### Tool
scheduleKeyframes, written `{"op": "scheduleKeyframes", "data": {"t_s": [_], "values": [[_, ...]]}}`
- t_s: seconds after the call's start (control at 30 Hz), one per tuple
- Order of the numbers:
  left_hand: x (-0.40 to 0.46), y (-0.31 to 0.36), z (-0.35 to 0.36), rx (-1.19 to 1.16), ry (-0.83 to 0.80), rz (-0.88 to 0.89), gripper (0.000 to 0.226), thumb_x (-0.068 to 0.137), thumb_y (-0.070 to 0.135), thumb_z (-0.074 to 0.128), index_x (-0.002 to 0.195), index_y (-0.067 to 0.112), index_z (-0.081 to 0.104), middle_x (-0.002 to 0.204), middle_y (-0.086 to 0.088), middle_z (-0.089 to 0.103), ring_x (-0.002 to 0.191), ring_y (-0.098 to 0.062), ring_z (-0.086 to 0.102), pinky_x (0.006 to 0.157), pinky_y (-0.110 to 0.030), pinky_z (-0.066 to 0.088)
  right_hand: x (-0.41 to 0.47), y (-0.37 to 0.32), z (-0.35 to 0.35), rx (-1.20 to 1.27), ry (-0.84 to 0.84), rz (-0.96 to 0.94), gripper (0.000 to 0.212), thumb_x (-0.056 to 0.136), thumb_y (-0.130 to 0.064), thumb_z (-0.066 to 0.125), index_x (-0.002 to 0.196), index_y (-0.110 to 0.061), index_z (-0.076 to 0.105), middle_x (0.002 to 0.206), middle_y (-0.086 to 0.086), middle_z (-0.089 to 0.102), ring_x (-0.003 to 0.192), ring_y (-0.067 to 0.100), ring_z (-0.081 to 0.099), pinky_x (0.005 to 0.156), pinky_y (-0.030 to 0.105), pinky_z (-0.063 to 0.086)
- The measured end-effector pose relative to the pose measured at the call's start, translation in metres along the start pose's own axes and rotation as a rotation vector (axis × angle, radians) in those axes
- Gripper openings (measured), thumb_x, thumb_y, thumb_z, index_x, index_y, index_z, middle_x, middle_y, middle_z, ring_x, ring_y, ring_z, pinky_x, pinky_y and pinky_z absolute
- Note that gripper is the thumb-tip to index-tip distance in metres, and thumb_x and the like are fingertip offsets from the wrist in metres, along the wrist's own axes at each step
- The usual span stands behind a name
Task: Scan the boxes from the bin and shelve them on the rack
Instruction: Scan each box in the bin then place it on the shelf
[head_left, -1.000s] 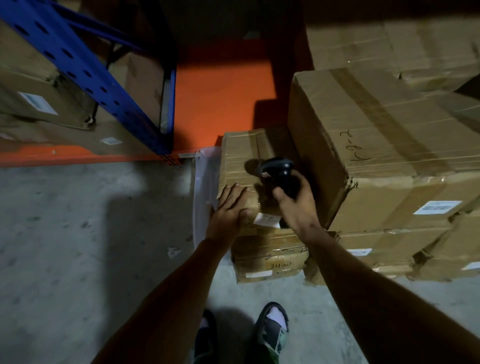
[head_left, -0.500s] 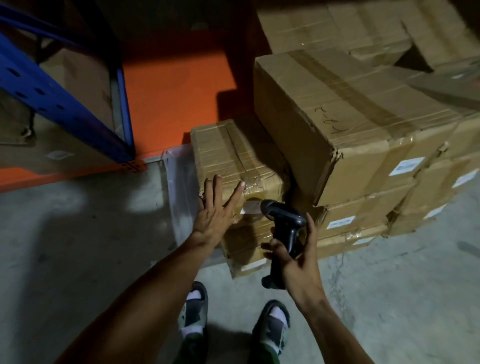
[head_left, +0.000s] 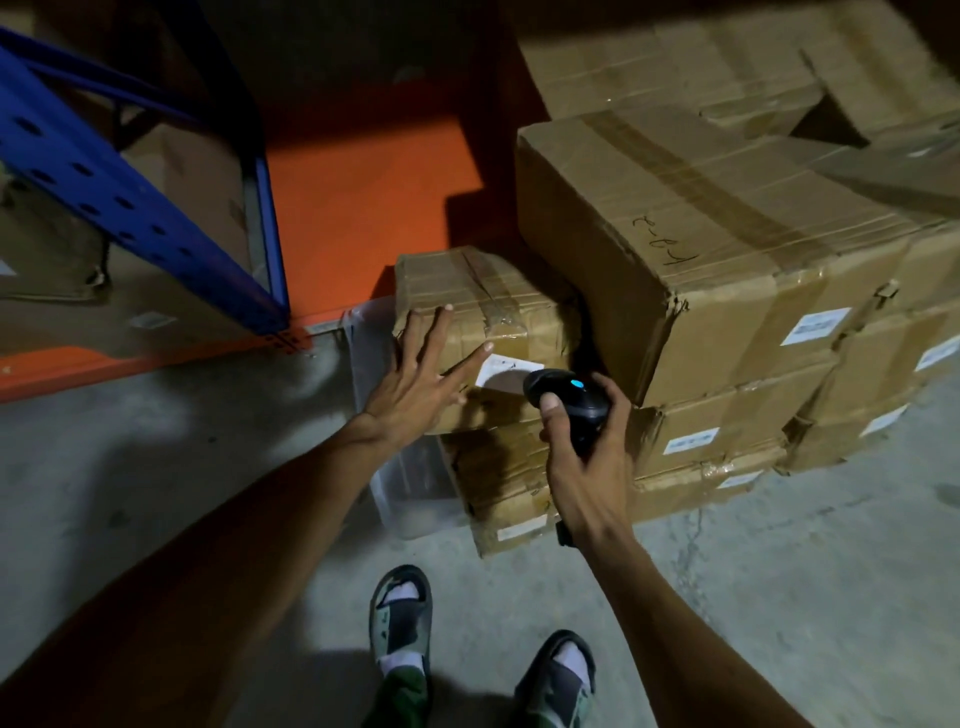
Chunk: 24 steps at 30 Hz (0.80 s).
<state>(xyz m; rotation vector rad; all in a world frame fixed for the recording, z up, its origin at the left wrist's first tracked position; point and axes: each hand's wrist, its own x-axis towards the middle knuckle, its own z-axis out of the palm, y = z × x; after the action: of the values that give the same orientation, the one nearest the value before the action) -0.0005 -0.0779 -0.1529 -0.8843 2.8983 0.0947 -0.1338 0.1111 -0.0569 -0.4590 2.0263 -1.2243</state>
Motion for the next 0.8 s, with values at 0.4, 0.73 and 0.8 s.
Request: {"op": "scheduleKeyframes", "data": {"t_s": [0.4, 0.73, 0.8], "values": [[-0.008, 0.022, 0.006, -0.003, -0.076, -0.048, 0.092, 0.097, 0.045, 0.052, 0.147, 0.042, -0.026, 0.161, -0.024, -0.017, 0.144, -0.056, -0.006, 0.105, -0.065, 0.035, 0.002, 0.021, 0.013, -0.093, -0.009, -0.048, 0.071, 0.088, -0.072, 0.057, 0.148, -0.044, 0.033, 0.117, -0.012, 0.056, 0.094, -0.002, 0.057, 0.083, 0.018, 0.045], [-0.008, 0.019, 0.008, 0.021, -0.044, -0.047, 0.087, 0.095, 0.048, 0.054, 0.152, 0.041, -0.012, 0.162, -0.027, -0.007, 0.144, -0.057, 0.002, 0.106, -0.065, 0.036, 0.009, 0.031, 0.005, -0.128, -0.022, 0.009, 0.076, 0.091, -0.031, 0.077, 0.153, -0.042, 0.033, 0.124, -0.006, 0.06, 0.12, 0.02, 0.059, 0.099, 0.026, 0.046], [-0.009, 0.018, 0.009, 0.028, -0.038, -0.039, 0.087, 0.094, 0.051, 0.053, 0.154, 0.041, -0.01, 0.162, -0.027, -0.005, 0.143, -0.057, 0.004, 0.103, -0.064, 0.039, 0.01, 0.032, 0.006, -0.156, -0.02, 0.015, 0.076, 0.093, -0.02, 0.074, 0.154, -0.041, 0.033, 0.13, 0.001, 0.062, 0.125, 0.026, 0.059, 0.106, 0.038, 0.047]]}}
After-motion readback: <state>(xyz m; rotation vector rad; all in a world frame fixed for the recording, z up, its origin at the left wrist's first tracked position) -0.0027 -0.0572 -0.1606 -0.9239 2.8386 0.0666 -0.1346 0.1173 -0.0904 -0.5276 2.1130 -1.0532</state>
